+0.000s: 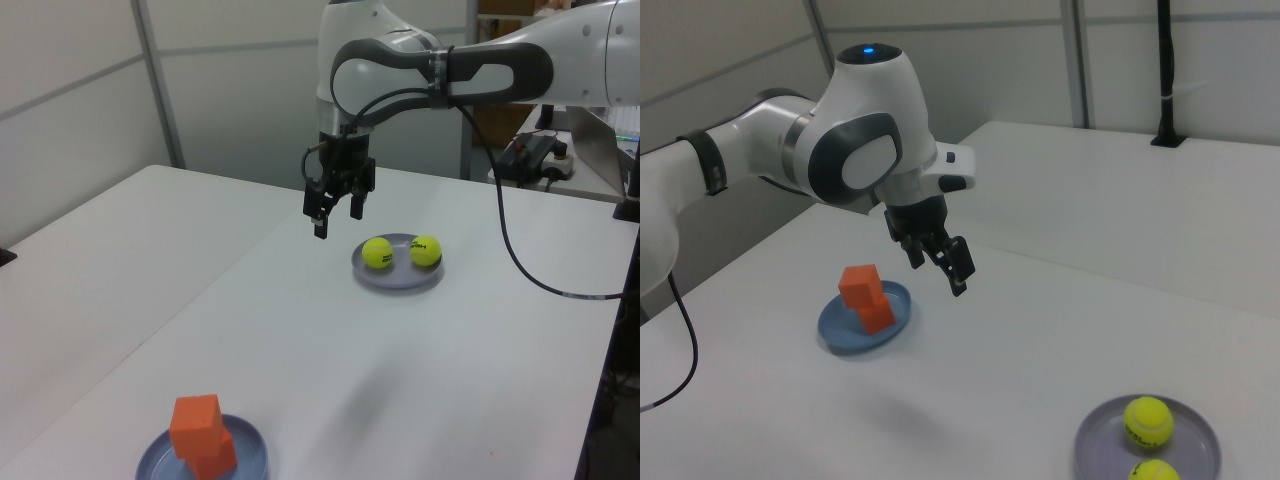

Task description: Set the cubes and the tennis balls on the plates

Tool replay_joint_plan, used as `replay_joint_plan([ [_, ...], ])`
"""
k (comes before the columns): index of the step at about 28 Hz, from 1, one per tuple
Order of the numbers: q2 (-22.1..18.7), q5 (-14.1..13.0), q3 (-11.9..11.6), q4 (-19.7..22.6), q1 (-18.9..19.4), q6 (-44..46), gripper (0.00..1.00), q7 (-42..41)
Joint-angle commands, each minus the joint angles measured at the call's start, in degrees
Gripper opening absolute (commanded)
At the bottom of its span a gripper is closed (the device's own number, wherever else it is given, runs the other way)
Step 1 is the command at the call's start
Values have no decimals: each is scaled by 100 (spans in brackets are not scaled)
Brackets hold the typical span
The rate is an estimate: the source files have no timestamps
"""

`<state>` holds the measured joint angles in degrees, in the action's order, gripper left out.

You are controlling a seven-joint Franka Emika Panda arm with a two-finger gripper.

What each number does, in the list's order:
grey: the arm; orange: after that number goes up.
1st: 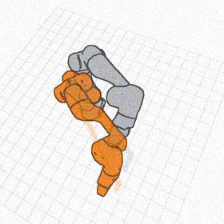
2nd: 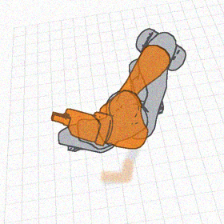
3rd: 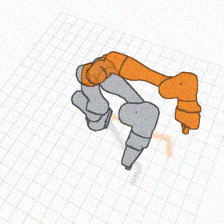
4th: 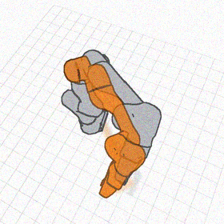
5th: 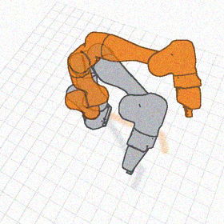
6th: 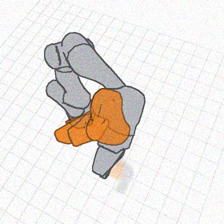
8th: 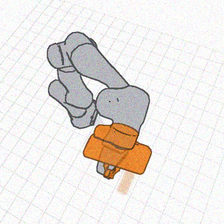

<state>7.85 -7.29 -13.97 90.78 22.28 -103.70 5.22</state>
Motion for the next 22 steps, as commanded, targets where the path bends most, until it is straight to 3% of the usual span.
replay_joint_plan([
  [1,-231,140,17,115,22,140,100,138],
  [22,-284,140,26,133,22,149,100,138],
])
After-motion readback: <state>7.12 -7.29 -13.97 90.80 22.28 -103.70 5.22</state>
